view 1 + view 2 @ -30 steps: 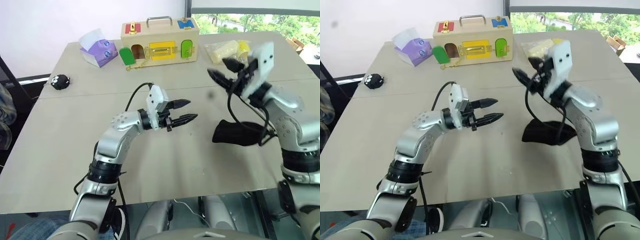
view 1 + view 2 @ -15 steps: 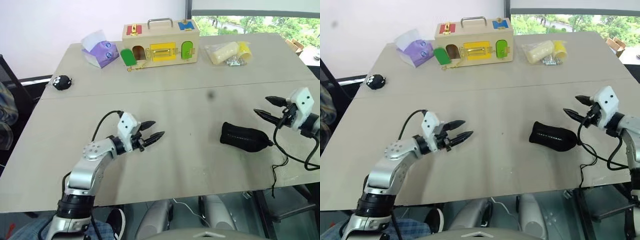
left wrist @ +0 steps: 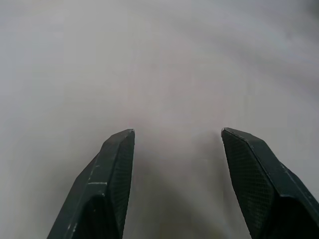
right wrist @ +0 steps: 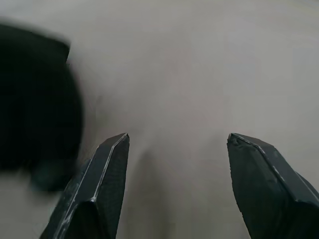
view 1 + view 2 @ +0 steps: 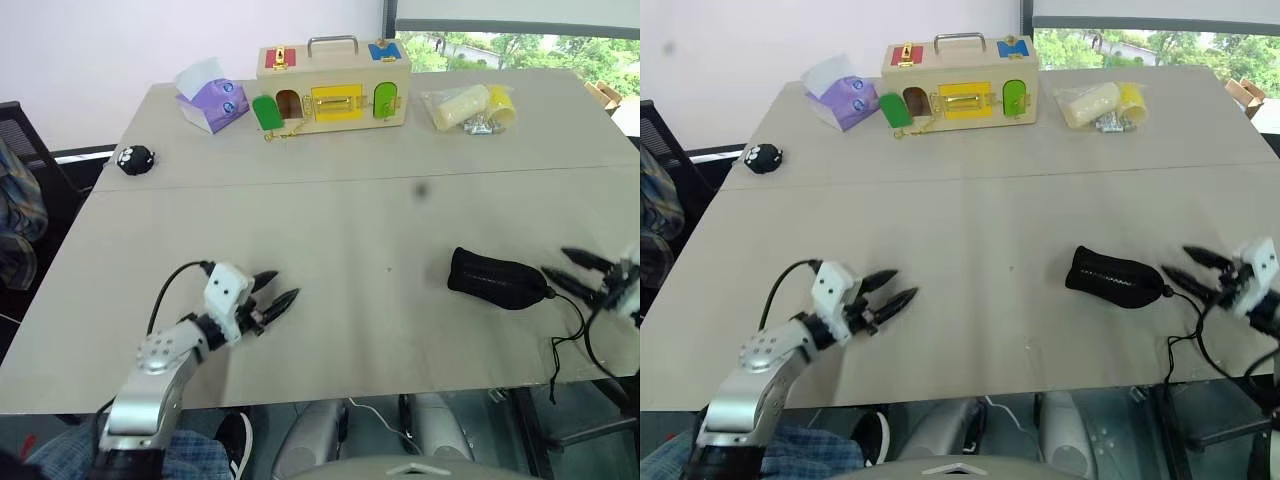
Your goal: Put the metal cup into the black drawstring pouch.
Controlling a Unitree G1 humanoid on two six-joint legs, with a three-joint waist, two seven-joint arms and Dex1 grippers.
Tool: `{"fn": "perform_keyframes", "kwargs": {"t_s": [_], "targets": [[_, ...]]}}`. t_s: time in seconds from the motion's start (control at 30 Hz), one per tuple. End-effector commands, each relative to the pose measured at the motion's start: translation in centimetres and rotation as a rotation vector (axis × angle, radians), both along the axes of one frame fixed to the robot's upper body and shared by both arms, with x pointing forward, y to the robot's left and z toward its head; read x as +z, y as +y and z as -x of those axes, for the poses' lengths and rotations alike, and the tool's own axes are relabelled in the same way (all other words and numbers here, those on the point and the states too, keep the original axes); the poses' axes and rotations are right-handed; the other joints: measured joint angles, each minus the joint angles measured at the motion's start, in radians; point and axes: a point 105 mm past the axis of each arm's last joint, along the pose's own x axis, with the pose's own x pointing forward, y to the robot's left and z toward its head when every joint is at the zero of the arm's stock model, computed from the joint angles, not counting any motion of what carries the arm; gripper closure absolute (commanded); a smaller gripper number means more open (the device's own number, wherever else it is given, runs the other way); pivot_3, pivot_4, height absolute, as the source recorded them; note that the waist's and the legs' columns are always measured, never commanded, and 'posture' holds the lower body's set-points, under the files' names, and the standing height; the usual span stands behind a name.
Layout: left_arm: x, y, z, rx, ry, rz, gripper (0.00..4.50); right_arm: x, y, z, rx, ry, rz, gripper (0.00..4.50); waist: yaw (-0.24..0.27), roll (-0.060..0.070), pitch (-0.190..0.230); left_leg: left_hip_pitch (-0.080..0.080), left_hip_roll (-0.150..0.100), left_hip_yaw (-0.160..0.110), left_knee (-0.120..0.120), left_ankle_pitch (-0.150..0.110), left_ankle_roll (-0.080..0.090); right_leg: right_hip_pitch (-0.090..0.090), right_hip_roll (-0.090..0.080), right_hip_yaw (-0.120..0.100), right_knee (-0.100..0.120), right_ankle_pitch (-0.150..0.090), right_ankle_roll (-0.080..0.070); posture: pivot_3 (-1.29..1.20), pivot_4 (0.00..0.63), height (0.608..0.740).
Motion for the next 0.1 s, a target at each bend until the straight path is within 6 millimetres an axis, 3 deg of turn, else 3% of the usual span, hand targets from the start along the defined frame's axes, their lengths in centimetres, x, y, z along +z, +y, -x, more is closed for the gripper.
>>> {"fn": "perform_keyframes", "kwargs": {"t_s": [0.03,0.1], "targets": [[1.65,-0.04,0.92,-0.022,-0.043,-0.002,1.7,1.47,-2.95,1.3,-0.071,-0.048,0.053,1.35,-0.003,0.003,-0.001,0.004,0.0,0.0,-0.002,0.0,0.001,0.005,0.0,0.0,-0.003,0.0,0.0,0.0,0.15,0.71],[1.51,0.12,1.12,-0.025,-0.034,-0.009,1.7,0.99,-3.74,1.89,-0.097,-0.018,0.052,1.35,-0.004,0.004,-0.001,0.008,0.0,0.002,-0.003,-0.003,0.005,0.009,0.0,0.001,-0.006,0.0,0.0,0.0,0.15,0.71]]}}
